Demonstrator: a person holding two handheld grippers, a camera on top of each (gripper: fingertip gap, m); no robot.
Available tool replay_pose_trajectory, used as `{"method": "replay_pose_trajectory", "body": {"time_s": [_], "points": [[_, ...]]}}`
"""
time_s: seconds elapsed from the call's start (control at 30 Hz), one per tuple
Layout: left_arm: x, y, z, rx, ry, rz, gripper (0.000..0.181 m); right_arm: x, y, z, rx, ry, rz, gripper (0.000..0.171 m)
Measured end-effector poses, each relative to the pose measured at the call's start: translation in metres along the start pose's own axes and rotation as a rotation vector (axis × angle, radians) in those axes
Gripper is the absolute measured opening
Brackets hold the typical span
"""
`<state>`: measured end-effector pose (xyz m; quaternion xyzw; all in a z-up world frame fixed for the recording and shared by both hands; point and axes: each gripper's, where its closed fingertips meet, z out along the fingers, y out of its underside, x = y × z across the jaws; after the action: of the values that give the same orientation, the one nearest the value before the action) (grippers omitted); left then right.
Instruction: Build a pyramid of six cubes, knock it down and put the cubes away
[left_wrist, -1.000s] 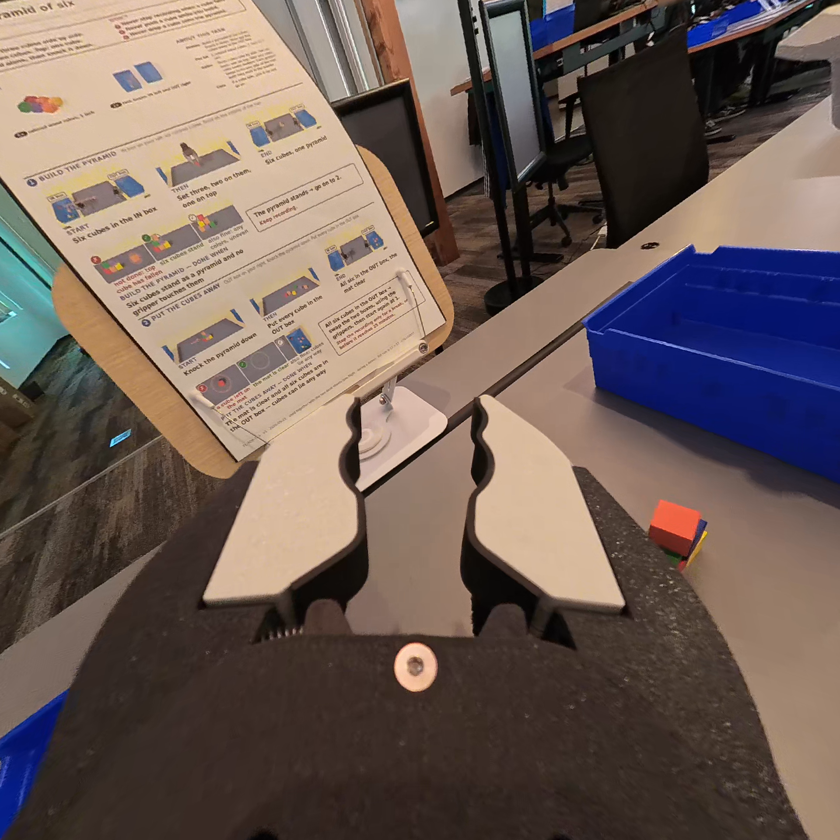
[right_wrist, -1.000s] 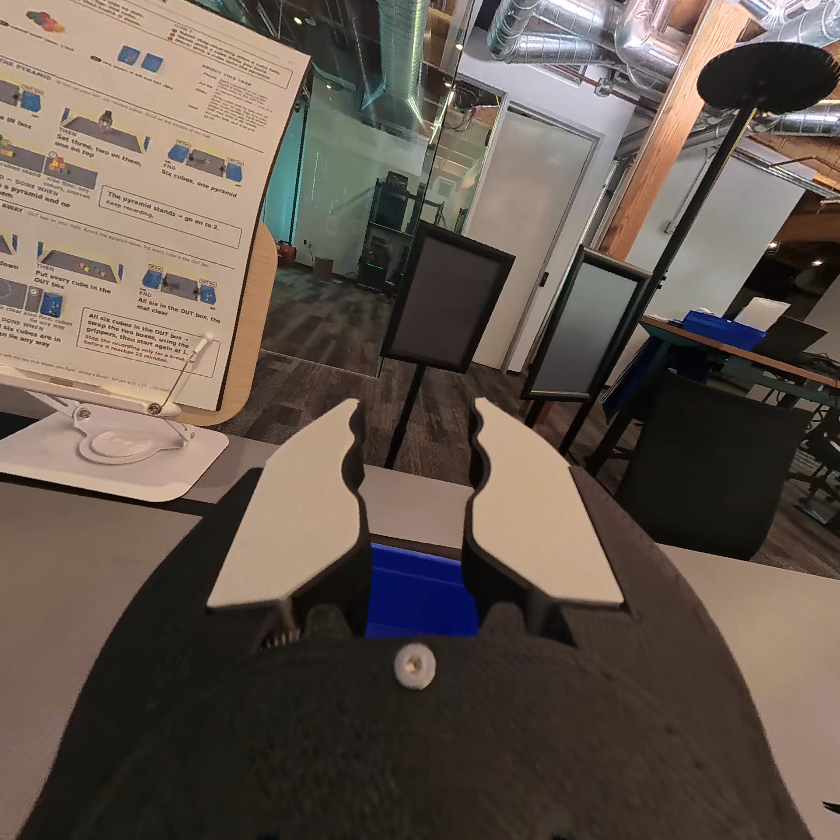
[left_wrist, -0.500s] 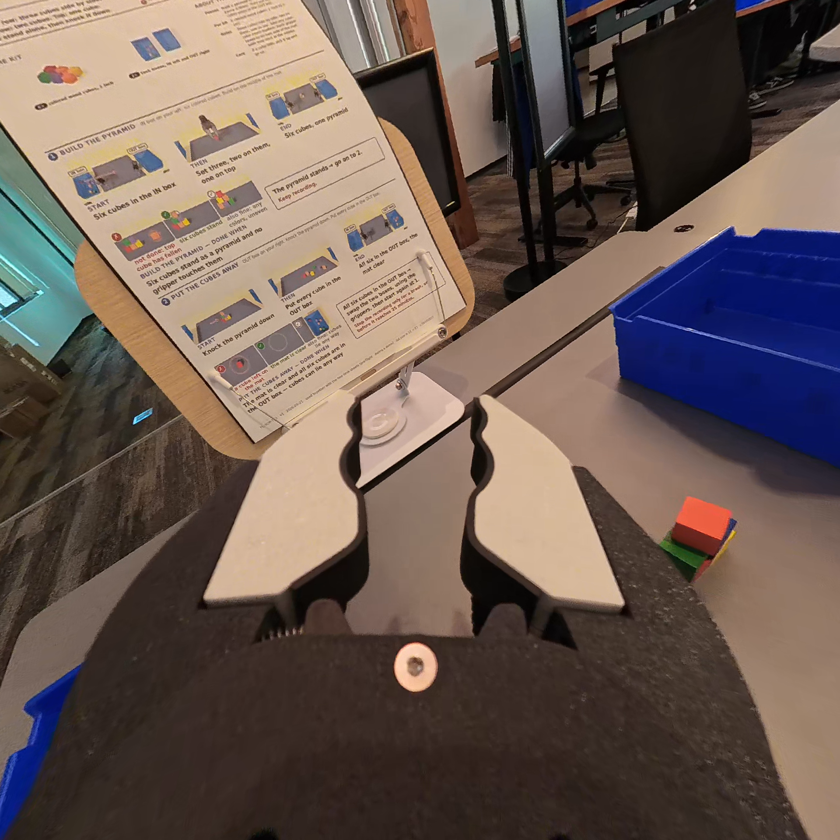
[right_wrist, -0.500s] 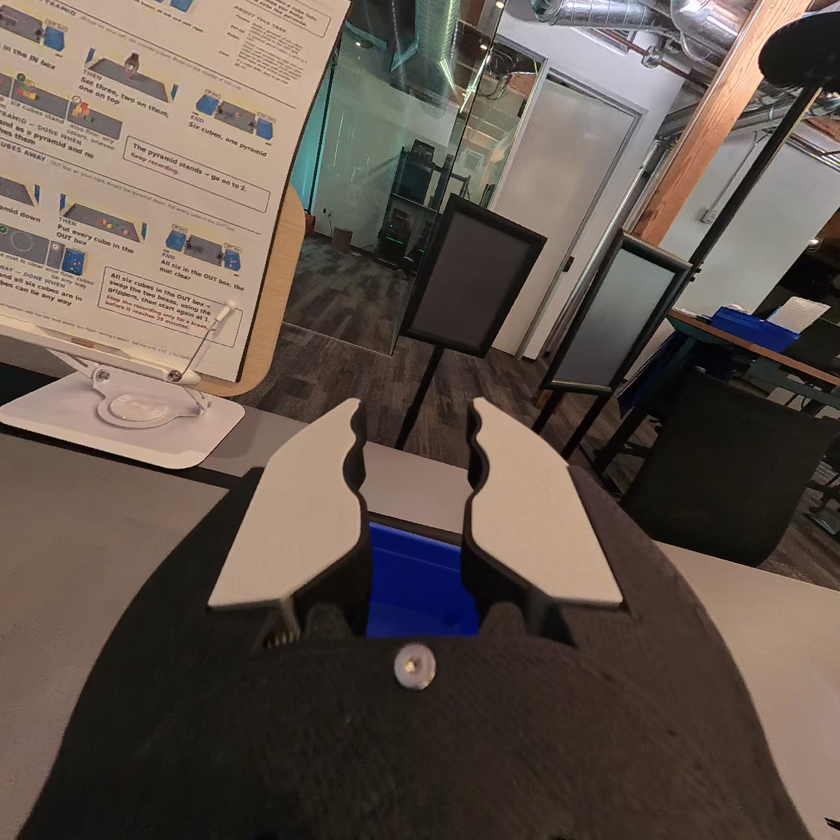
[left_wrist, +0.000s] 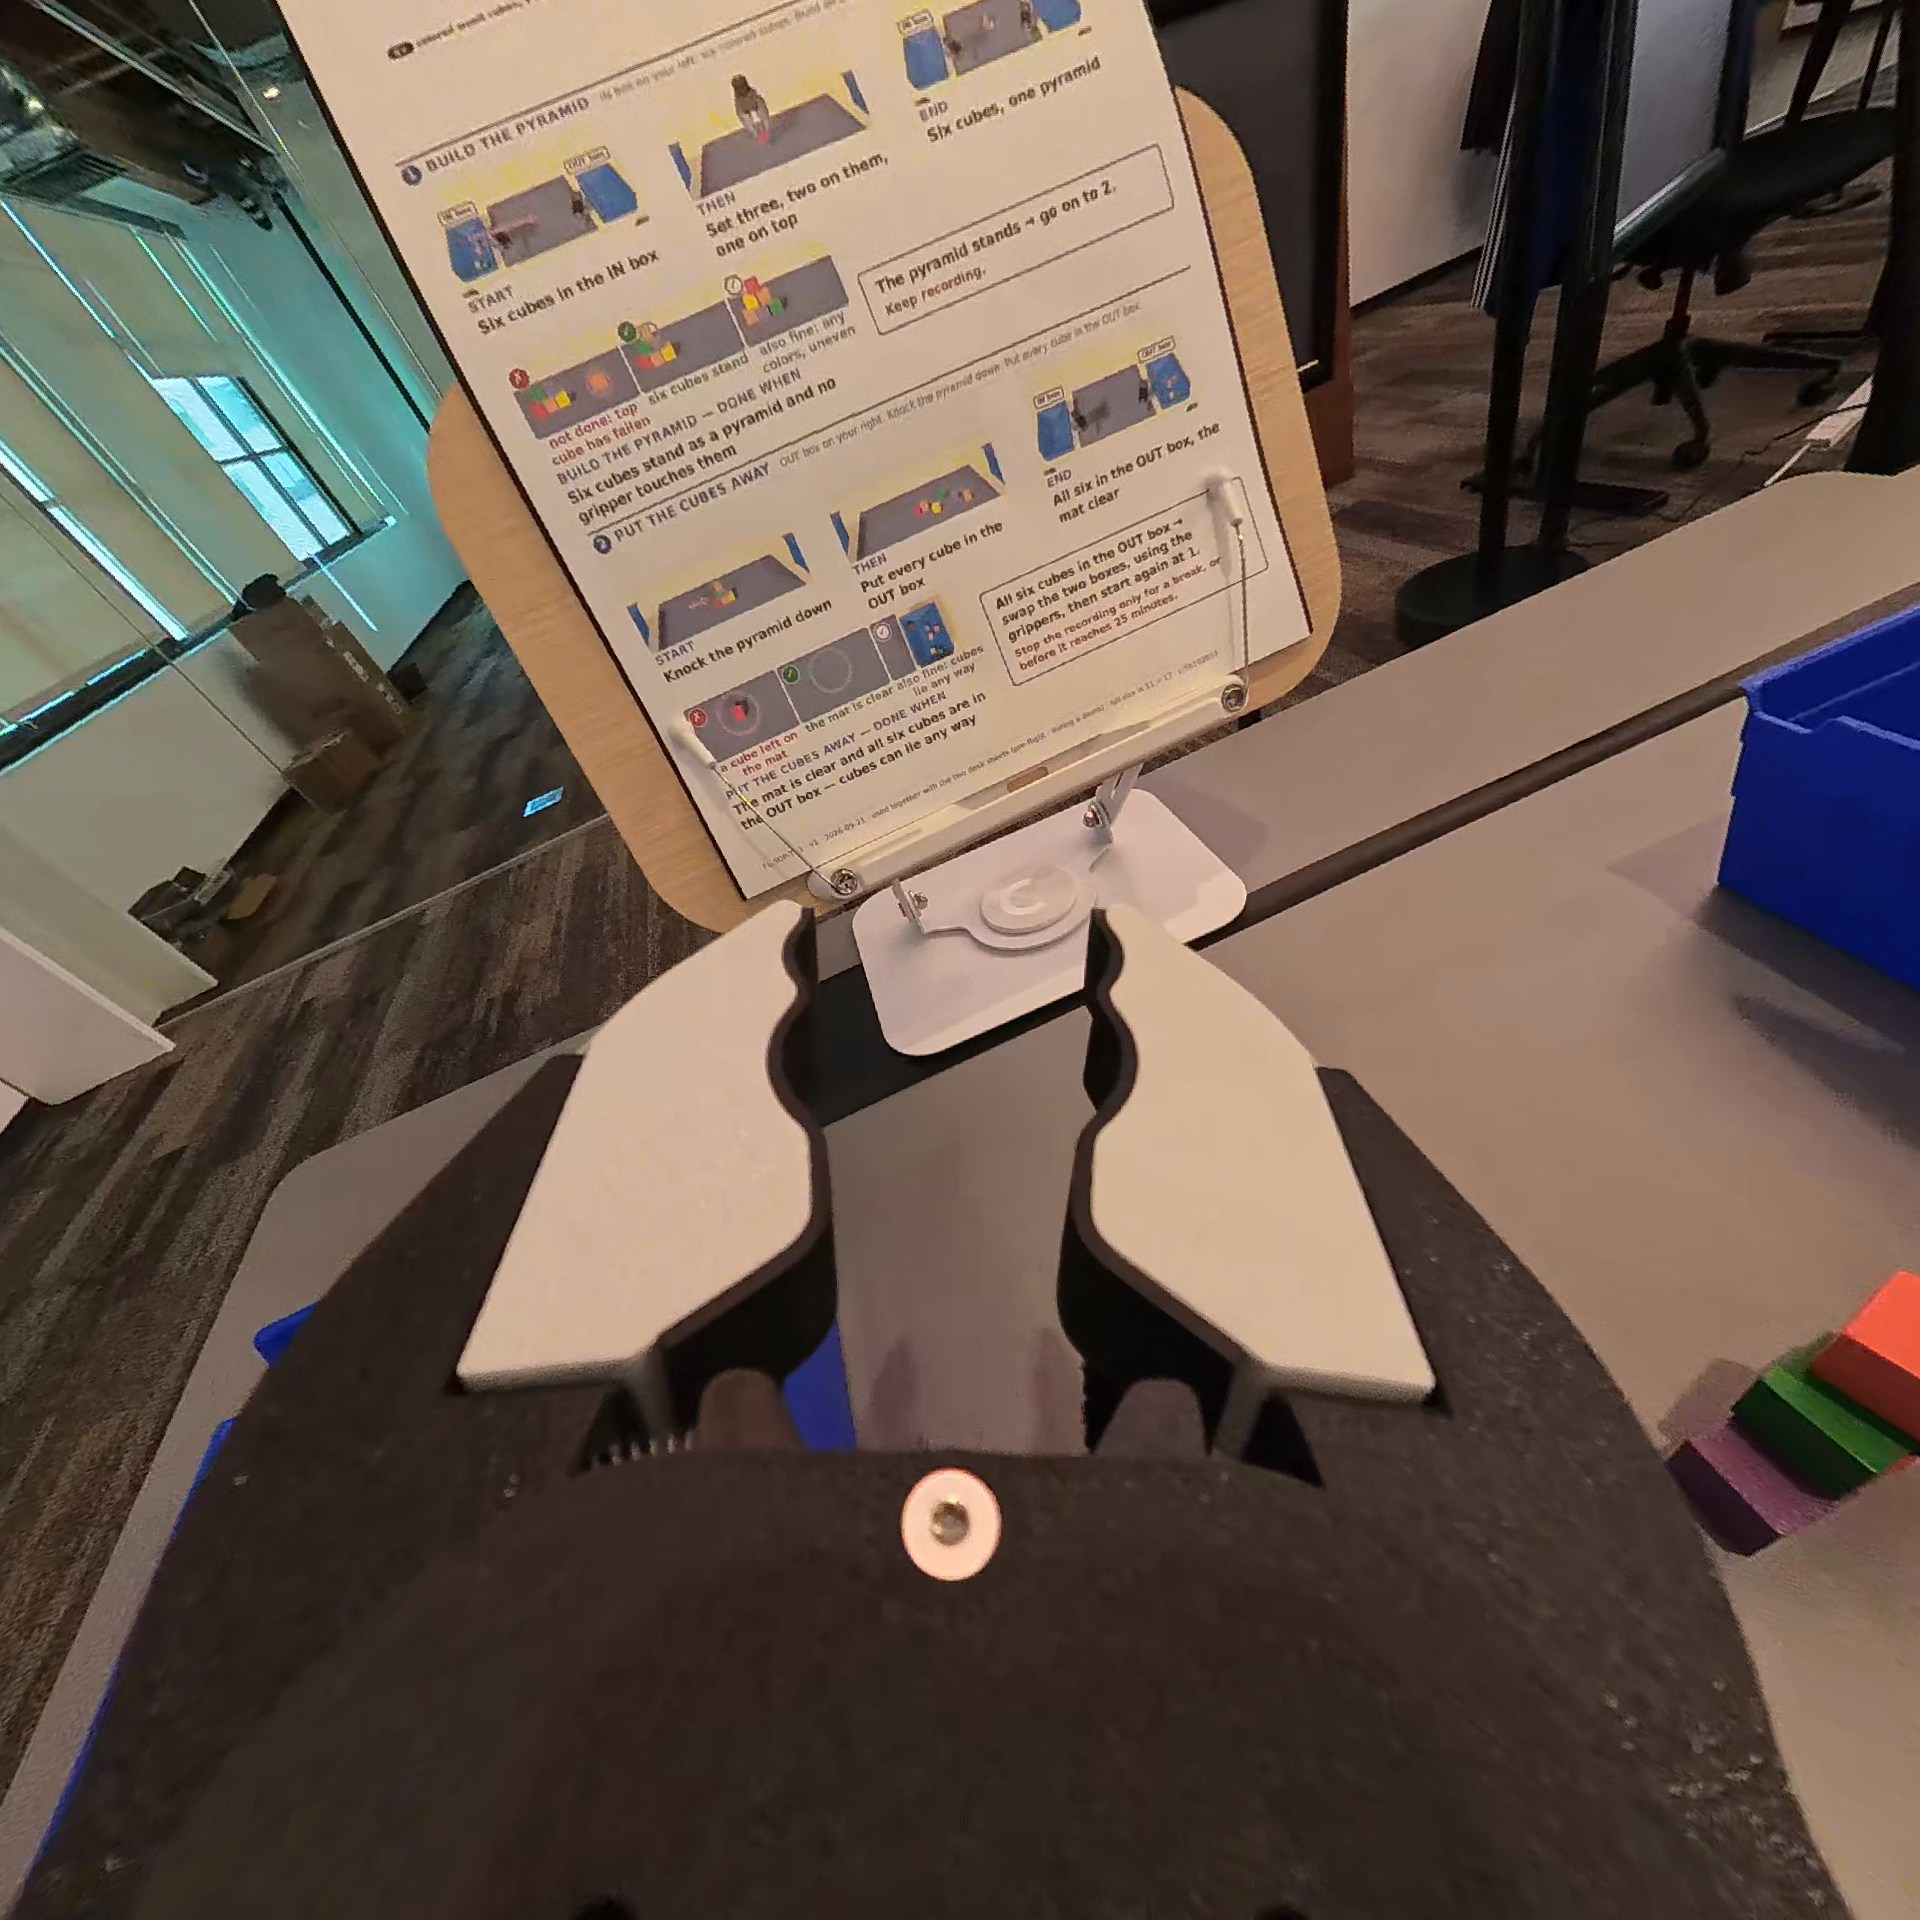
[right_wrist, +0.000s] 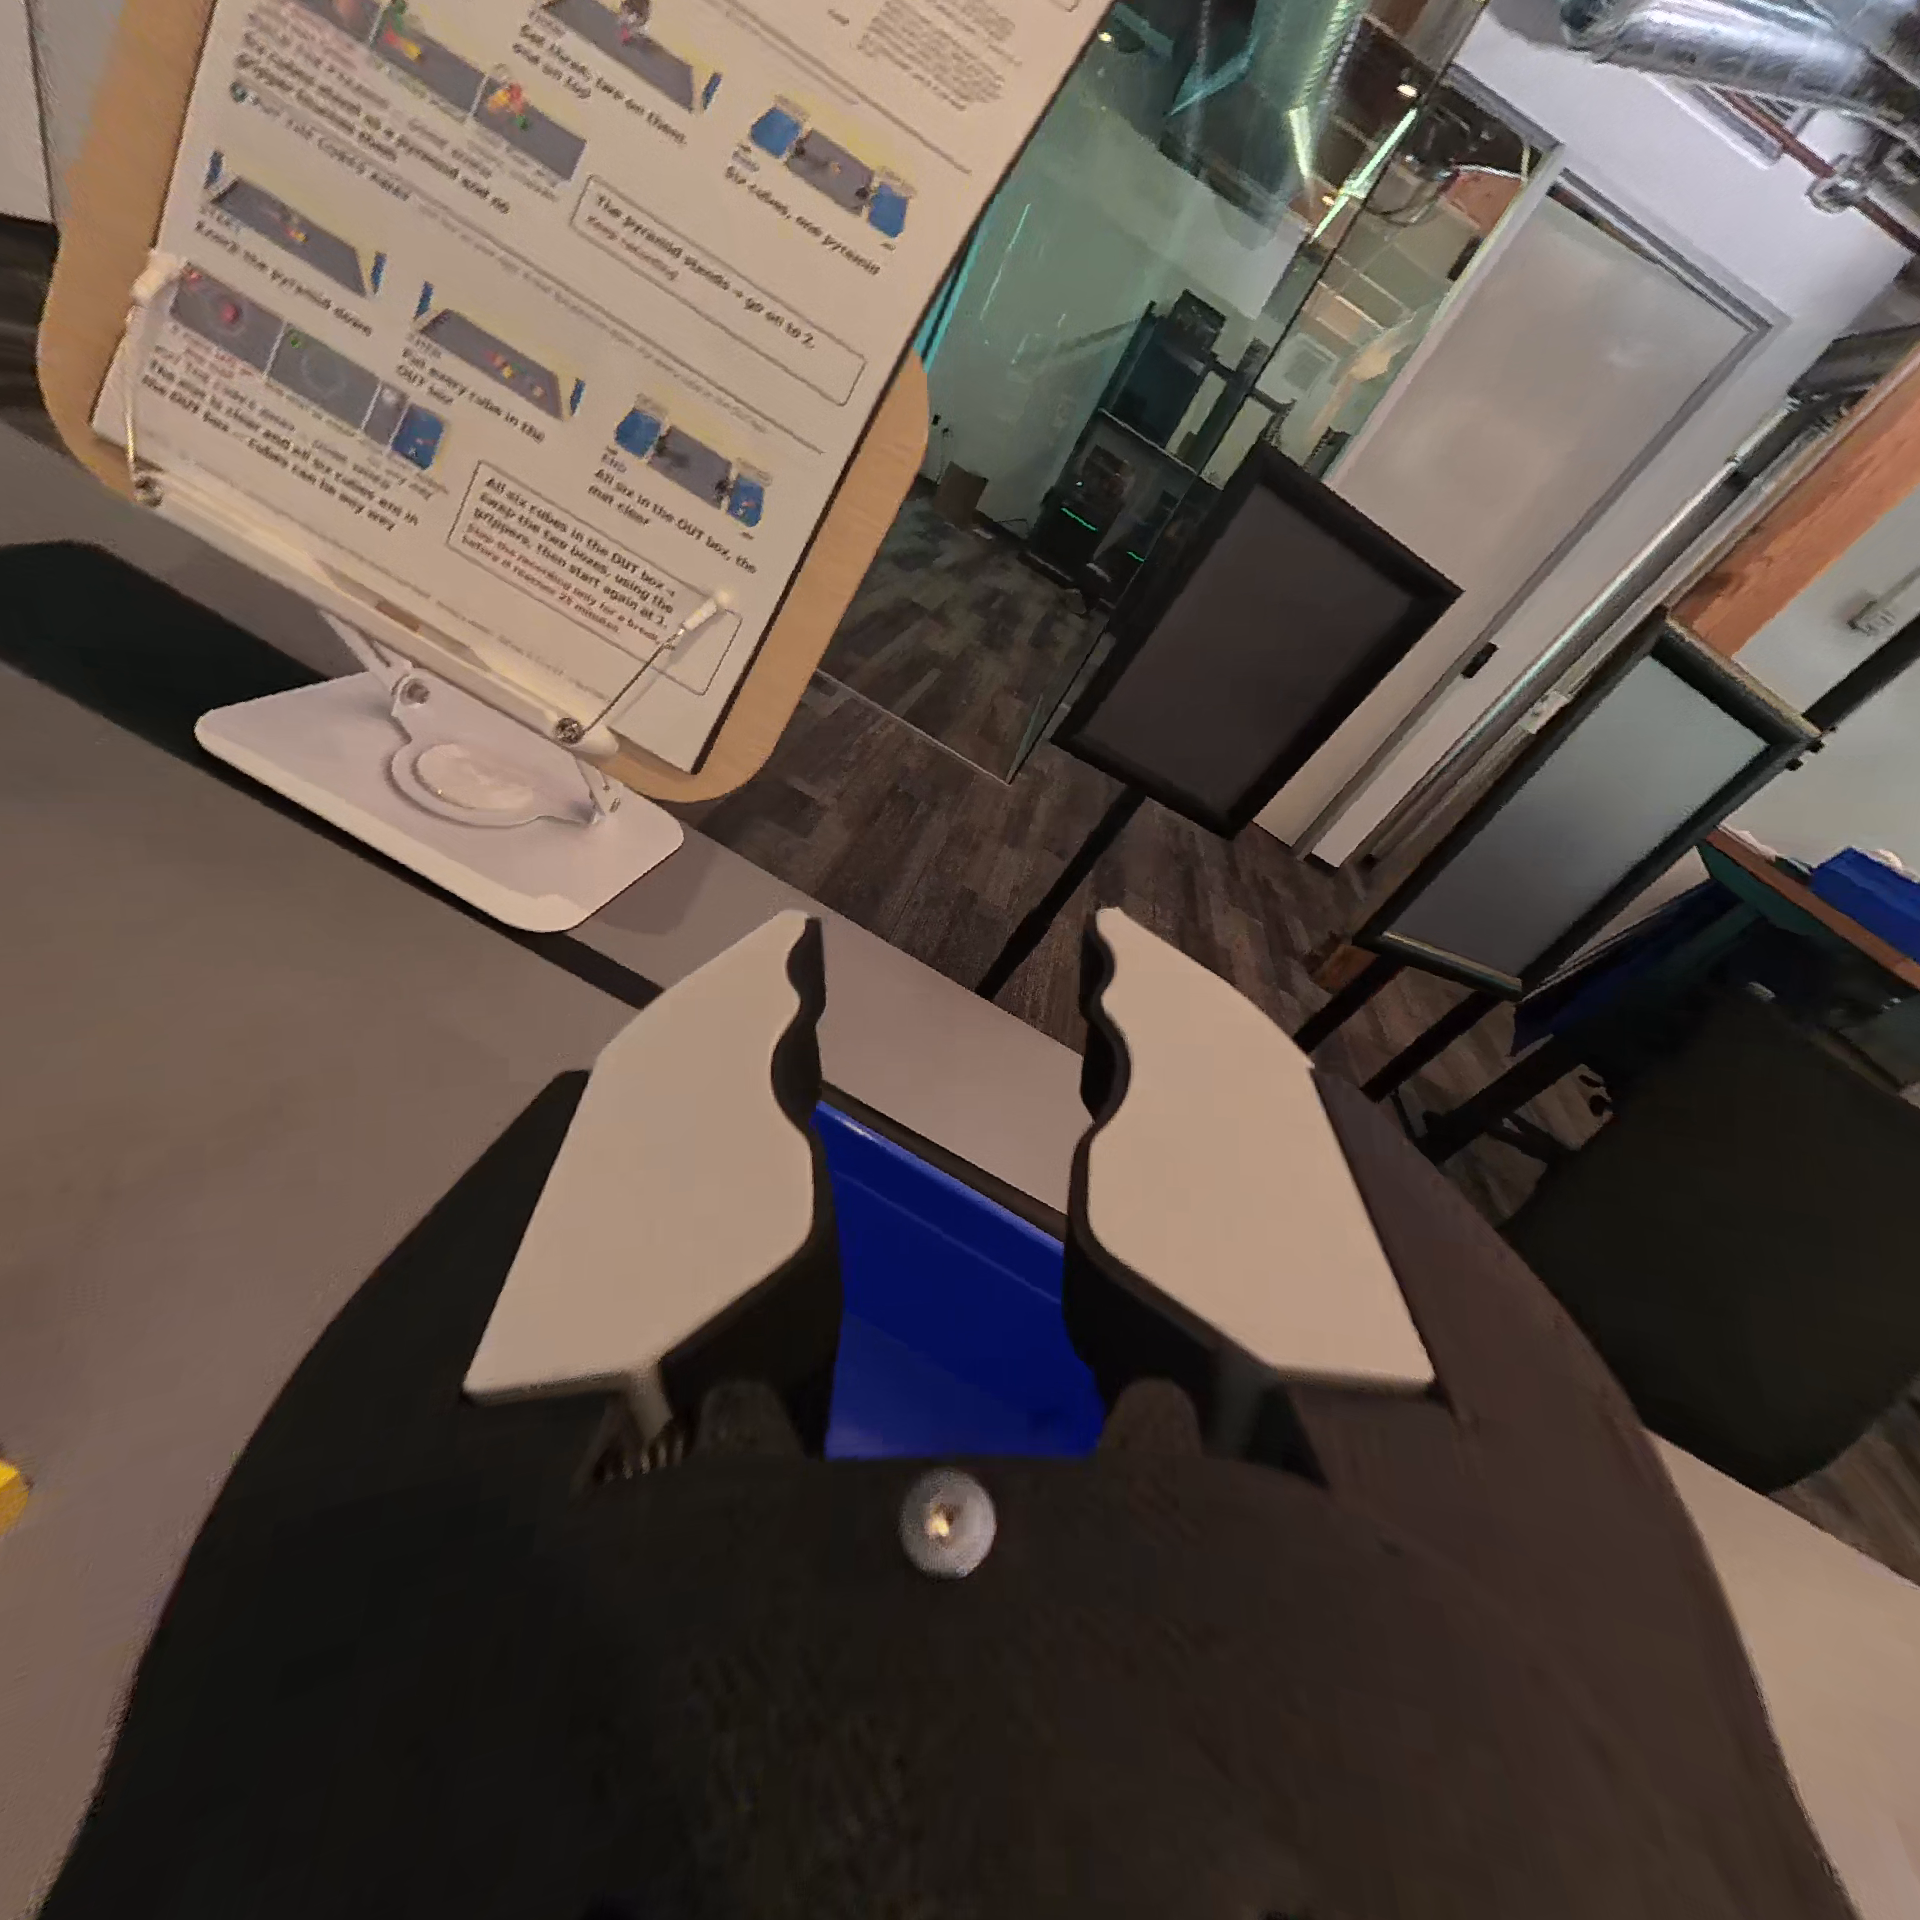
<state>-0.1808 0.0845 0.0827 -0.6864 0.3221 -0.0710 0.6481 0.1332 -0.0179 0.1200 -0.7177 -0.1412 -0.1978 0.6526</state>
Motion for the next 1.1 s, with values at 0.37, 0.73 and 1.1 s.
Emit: {"method": "replay_pose_trajectory", "body": {"time_s": [0.37, 0.73, 1.1], "points": [[-0.001, 0.002, 0.0, -0.021, 0.004, 0.031, 0.05, -0.111, -0.004, -0.023, 0.02, -0.584, -0.225, 0.026], [-0.016, -0.005, -0.009, 0.004, -0.013, 0.012, 0.051, -0.273, 0.089, -0.1, -0.363, -1.386, -0.668, 0.001], [-0.006, -0.002, -0.005, -0.013, 0.013, 0.041, 0.052, -0.297, 0.159, -0.108, -0.671, -1.457, -0.941, 0.001]]}}
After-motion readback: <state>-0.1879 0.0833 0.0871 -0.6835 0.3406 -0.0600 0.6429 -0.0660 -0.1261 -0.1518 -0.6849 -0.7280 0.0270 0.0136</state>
